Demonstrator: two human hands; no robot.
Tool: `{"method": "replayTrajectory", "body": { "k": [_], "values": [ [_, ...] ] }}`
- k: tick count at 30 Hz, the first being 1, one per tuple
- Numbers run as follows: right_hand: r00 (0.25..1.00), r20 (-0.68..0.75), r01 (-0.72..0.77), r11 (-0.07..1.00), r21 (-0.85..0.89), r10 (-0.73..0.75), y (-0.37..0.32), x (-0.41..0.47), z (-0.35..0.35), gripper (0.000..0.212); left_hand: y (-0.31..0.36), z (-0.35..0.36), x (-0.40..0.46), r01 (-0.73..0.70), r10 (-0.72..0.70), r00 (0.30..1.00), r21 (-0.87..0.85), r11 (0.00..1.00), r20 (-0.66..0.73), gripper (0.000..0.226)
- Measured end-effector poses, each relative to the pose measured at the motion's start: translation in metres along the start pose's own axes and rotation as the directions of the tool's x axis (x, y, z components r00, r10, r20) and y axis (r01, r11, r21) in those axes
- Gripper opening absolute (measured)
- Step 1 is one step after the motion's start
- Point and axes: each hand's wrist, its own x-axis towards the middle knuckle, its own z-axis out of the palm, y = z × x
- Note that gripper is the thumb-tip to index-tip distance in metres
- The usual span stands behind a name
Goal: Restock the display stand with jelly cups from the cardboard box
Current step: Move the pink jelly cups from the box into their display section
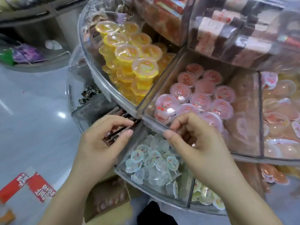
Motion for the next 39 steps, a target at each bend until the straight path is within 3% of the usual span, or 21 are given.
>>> {"method": "replayTrajectory", "body": {
  "k": [4, 8, 10, 13, 15, 18, 24, 26, 28, 30, 32, 35, 37, 39],
  "values": [
    [0.940, 0.341, 0.006, 0.998, 0.055, -0.025, 0.009, -0.016, 0.102, 0.010, -0.061, -0.037, -0.076, 0.345, -0.365, 0.914, -0.136, 0.929, -0.175, 0.014],
    [0.771, 0.616, -0.108, 0.987, -0.123, 0.161, 0.072, -0.044, 0.221, 0.014, -0.159, -0.050, -0.164, 0.623, -0.700, 0.663, -0.322, 0.713, -0.267, 0.028],
    [0.651, 0.693, -0.161, 0.949, -0.273, 0.310, 0.124, -0.059, 0.276, 0.010, -0.215, -0.041, -0.211, 0.753, -0.821, 0.513, -0.328, 0.571, -0.251, 0.029],
    [0.519, 0.723, -0.131, 0.878, -0.460, 0.457, 0.219, -0.076, 0.352, 0.001, -0.303, -0.016, -0.274, 0.870, -0.916, 0.377, -0.287, 0.400, -0.133, 0.016],
    [0.445, 0.706, -0.088, 0.811, -0.578, 0.551, 0.284, -0.085, 0.397, 0.013, -0.359, 0.005, -0.308, 0.927, -0.953, 0.294, -0.224, 0.302, -0.068, 0.015],
    [0.369, 0.677, -0.045, 0.739, -0.672, 0.637, 0.382, -0.084, 0.456, 0.025, -0.450, 0.041, -0.343, 0.961, -0.975, 0.221, -0.168, 0.220, -0.014, 0.025],
    [0.359, 0.648, 0.196, 0.625, -0.756, 0.672, 0.540, -0.069, 0.558, 0.034, -0.615, 0.100, -0.368, 0.996, -0.983, 0.094, -0.020, 0.092, 0.155, 0.053],
    [0.305, 0.662, 0.314, 0.584, -0.748, 0.684, 0.575, -0.073, 0.586, 0.035, -0.652, 0.116, -0.377, 0.956, -0.977, 0.049, 0.275, 0.106, 0.207, 0.052],
    [0.262, 0.678, 0.442, 0.539, -0.717, 0.687, 0.600, -0.077, 0.606, 0.037, -0.674, 0.129, -0.384, 0.784, -0.956, -0.026, 0.600, 0.161, 0.291, 0.042],
    [0.257, 0.686, 0.513, 0.506, -0.694, 0.681, 0.615, -0.080, 0.618, 0.042, -0.689, 0.138, -0.384, 0.642, -0.952, -0.094, 0.748, 0.167, 0.293, 0.040],
    [0.274, 0.692, 0.569, 0.468, -0.676, 0.668, 0.624, -0.081, 0.622, 0.045, -0.696, 0.140, -0.378, 0.482, -0.973, -0.058, 0.860, 0.167, 0.222, 0.043],
    [0.293, 0.706, 0.584, 0.464, -0.666, 0.644, 0.626, -0.082, 0.618, 0.037, -0.698, 0.146, -0.374, 0.279, -0.970, 0.122, 0.931, 0.235, 0.208, 0.036],
    [0.274, 0.706, 0.530, 0.510, -0.677, 0.653, 0.624, -0.081, 0.614, 0.036, -0.695, 0.152, -0.381, 0.213, -0.954, 0.204, 0.941, 0.262, 0.219, 0.031],
    [0.253, 0.699, 0.435, 0.567, -0.699, 0.668, 0.624, -0.077, 0.613, 0.039, -0.693, 0.152, -0.389, 0.178, -0.934, 0.239, 0.934, 0.309, 0.264, 0.027]
  ]
}}
